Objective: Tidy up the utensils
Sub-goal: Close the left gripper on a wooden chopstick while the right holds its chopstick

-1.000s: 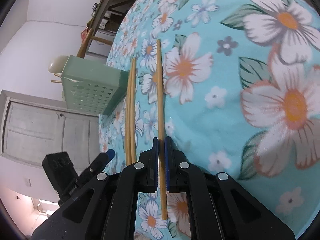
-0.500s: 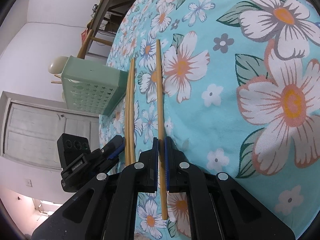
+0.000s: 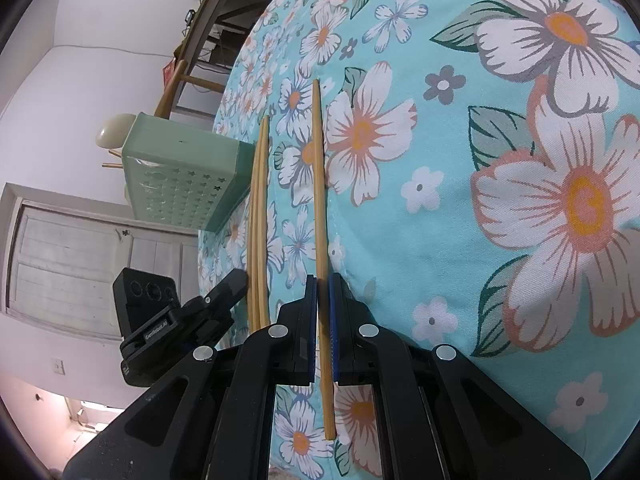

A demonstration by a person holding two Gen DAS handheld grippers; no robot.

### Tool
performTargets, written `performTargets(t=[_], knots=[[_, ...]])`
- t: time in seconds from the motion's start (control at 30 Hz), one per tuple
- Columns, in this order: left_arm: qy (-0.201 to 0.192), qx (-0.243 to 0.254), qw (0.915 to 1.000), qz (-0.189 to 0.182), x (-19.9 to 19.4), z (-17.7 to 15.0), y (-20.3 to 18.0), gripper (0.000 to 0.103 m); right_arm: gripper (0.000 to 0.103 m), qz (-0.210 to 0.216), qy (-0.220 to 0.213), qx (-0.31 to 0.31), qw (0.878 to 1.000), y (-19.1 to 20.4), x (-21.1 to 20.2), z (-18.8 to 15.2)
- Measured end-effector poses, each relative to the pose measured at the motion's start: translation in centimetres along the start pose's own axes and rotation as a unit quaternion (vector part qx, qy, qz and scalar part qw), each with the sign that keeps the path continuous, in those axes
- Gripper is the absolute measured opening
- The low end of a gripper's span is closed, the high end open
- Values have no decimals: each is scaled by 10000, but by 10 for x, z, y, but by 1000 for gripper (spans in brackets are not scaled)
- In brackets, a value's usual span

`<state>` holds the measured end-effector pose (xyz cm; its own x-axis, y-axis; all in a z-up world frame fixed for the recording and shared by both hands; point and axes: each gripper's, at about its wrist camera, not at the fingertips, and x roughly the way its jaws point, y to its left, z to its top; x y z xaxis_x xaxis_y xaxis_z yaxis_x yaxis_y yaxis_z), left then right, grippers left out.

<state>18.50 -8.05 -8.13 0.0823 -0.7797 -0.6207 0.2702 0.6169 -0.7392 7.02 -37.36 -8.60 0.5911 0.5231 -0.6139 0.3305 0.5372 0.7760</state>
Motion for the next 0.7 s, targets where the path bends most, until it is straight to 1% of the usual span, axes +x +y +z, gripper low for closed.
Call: performTargets(t=[0.2, 0.33, 0.4, 0.47, 0.53, 0.7], knots=[[-141, 150, 9995, 242, -21, -15, -5, 0, 4, -36, 21, -67, 10000, 4, 0, -2], [-174, 289, 9990, 281, -26, -17, -9, 0, 4, -18, 17, -42, 10000, 5, 2, -3], [-110, 298, 9992, 237, -23, -15, -11, 0, 4, -14, 15, -43, 10000, 5, 2, -2], [-32, 301, 9993, 227, -16, -12, -14, 3, 4, -3, 16, -26, 10000, 4, 2, -2], [-10, 312, 9991, 276, -9, -8, -16, 14, 4, 13, 16, -9, 10000, 3, 2, -2], [36, 88, 9996, 263, 2, 2, -7, 18, 4, 14, 17, -14, 10000, 2, 2, -1]])
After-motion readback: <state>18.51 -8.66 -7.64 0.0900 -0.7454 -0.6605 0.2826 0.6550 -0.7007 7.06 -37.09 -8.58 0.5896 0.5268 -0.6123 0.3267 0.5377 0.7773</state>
